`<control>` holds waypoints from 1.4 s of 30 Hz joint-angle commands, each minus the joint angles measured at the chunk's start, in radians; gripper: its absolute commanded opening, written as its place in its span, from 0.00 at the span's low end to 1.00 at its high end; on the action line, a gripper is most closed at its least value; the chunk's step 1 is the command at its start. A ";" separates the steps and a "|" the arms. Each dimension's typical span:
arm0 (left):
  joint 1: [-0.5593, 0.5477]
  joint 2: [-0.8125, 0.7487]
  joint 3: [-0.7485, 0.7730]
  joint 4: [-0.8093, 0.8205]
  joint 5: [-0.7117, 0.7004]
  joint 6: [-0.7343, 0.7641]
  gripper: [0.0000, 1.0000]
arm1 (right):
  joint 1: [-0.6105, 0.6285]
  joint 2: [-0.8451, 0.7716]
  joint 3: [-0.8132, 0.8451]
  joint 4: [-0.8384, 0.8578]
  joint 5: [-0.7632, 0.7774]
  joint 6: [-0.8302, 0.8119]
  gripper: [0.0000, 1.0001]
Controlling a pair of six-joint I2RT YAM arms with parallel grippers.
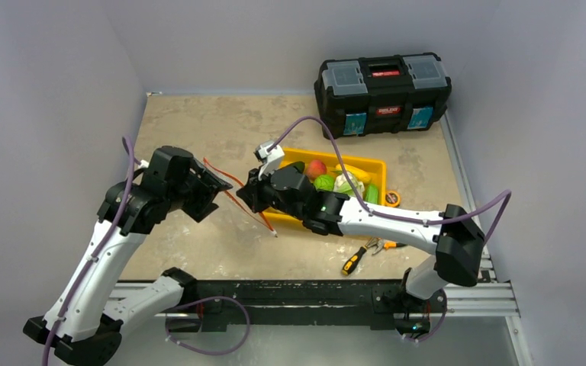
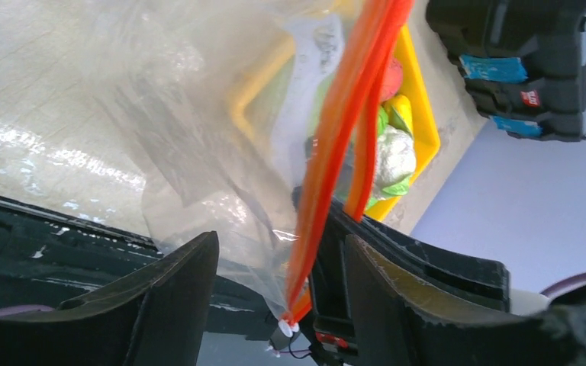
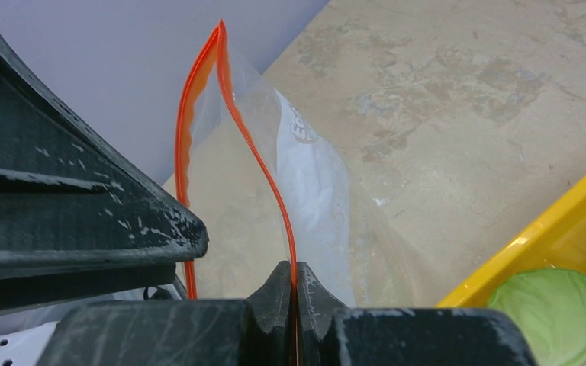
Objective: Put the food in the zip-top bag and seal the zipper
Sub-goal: Open the zipper of the food storage bag.
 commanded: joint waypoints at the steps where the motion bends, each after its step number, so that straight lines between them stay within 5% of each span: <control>1: -0.004 -0.024 -0.035 -0.015 -0.036 -0.038 0.57 | 0.011 0.010 0.064 0.004 0.045 -0.011 0.00; 15: -0.003 -0.086 -0.024 -0.075 -0.234 0.085 0.13 | 0.025 0.089 0.123 0.065 -0.072 0.075 0.00; 22: -0.003 -0.150 -0.003 -0.096 -0.409 0.213 0.02 | 0.018 0.178 0.161 0.223 -0.251 0.234 0.00; 37: -0.002 -0.123 -0.093 -0.036 -0.468 0.300 0.28 | 0.009 0.300 0.263 0.261 -0.278 0.281 0.00; 42: 0.003 -0.115 -0.116 0.016 -0.467 0.347 0.27 | 0.008 0.316 0.266 0.271 -0.277 0.287 0.00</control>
